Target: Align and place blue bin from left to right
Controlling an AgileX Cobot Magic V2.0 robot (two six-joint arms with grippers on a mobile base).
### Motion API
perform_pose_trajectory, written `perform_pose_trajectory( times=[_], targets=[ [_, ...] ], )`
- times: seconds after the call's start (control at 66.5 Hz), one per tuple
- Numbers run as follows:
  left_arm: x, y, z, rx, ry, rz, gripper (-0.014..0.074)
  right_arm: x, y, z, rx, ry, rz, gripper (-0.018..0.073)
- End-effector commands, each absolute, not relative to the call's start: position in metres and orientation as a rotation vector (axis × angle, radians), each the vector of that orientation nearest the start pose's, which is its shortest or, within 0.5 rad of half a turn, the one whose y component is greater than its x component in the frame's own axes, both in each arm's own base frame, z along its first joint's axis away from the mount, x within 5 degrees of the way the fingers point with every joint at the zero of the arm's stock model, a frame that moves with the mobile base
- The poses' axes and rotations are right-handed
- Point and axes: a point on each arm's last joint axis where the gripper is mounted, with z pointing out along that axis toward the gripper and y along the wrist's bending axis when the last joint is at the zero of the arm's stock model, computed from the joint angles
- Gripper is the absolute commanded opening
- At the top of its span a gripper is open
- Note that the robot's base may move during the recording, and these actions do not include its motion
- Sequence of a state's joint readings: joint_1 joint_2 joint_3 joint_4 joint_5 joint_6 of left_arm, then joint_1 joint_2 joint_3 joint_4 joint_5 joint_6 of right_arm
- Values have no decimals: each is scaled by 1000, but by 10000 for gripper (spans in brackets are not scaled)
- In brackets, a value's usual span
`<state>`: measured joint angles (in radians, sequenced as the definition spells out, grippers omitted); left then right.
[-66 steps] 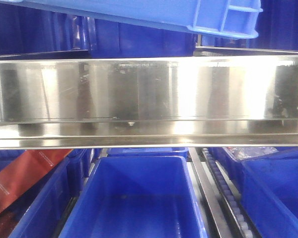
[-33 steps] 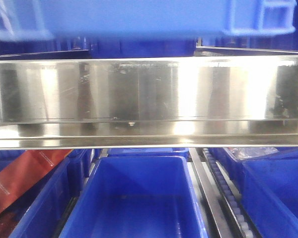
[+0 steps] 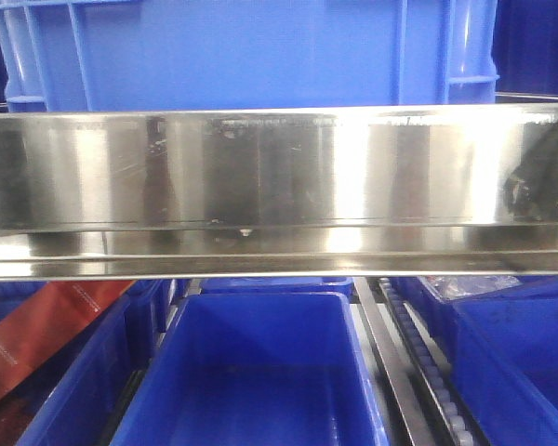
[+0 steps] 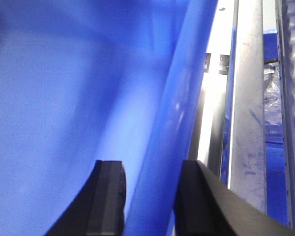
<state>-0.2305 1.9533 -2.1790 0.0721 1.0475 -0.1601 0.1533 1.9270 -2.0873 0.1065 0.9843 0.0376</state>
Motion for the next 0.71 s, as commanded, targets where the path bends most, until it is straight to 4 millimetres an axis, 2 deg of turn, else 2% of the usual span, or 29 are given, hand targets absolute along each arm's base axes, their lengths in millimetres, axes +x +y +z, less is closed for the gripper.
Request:
perform_pose_trajectory(
  times=[0.0, 0.09, 0.226, 0.301, 0.376, 0.451, 0.572, 0.692],
  targets=[
    [428, -94, 421, 109, 2237, -96, -27, 435, 70, 418, -85, 2166, 203, -41],
    [428, -94, 420, 110, 2242, -95, 119, 436, 70, 418, -85, 2161, 204, 74],
    [428, -91, 420, 114, 2243, -55, 398, 435, 69, 418, -86, 2166, 198, 421],
    [428, -89, 420, 117, 2246, -20, 542, 435, 69, 416, -89, 2179, 189, 571],
    [426, -87, 423, 116, 2250, 5, 617, 432, 67, 419, -94, 2188, 169, 568],
    [422, -86, 429, 109, 2259, 7, 601, 427, 65, 425, -98, 2178, 151, 568],
    [411, -83, 446, 94, 2265, 8, 578, 409, 62, 446, -98, 2144, 147, 566],
    [393, -78, 469, 80, 2234, -4, 503, 384, 59, 471, -99, 2115, 147, 475]
  ],
)
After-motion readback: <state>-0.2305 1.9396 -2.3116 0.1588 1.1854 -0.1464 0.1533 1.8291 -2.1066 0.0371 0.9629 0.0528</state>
